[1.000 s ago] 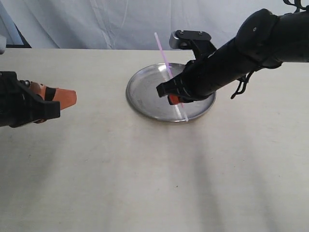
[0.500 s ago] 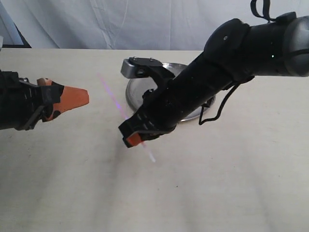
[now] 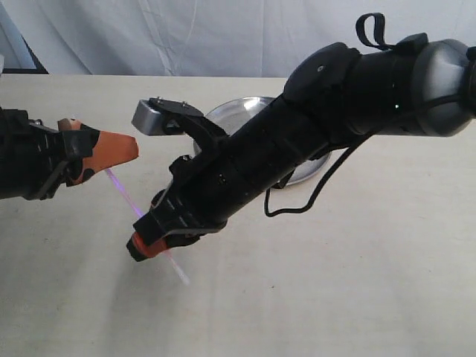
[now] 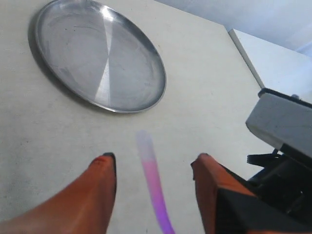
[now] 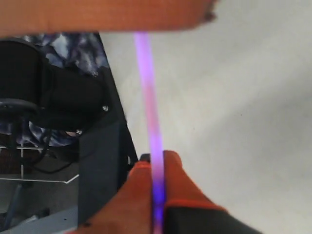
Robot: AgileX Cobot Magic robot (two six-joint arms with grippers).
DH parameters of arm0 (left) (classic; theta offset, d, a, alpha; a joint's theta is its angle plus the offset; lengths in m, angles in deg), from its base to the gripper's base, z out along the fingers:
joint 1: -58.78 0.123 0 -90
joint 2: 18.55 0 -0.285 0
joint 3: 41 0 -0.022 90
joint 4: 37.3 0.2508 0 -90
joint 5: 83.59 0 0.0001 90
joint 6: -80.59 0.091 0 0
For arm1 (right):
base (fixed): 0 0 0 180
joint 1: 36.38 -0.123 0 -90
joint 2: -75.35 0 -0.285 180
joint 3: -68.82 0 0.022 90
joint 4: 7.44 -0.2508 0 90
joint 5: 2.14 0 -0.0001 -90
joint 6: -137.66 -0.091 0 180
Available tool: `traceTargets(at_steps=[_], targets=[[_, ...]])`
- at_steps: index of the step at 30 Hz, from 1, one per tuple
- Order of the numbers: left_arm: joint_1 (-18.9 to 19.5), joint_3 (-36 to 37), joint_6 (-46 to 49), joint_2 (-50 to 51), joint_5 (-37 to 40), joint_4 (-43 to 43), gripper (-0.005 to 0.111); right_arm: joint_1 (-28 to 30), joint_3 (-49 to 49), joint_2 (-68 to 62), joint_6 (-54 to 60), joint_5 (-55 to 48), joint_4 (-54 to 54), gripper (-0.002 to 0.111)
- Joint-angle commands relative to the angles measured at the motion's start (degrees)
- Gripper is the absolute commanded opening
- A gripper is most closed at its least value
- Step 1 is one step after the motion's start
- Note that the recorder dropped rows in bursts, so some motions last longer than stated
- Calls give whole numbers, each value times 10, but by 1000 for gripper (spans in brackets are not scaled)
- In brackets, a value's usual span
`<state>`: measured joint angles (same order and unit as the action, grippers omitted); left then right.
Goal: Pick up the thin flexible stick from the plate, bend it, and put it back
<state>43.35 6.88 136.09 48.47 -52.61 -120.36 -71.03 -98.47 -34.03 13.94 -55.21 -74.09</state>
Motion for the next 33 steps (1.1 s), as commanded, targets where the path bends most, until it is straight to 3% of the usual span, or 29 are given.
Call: traceTargets(at_steps=[1,11,13,18,29,33], targets=[[-3,-2,1,-1,4,-9,49,-1,3,-1,38,-2,-58,0],[-3,-2,1,-1,-4,-9,46,-1,3,-1,47,3,-61,0],[-3,-2,6,-1,-6,-9,36,-1,3,-1,47,-5,-61,0],[-3,-2,67,-1,-6,-7,0,-1,3,-1,73,-44,-97,0],[-3,-2,81,-1,-11,-3,0,-1,3,-1,85,-57,-110,0],[-1,-2,81,-3,-28,2,0,-1,3,-1,30,28,-60,0]])
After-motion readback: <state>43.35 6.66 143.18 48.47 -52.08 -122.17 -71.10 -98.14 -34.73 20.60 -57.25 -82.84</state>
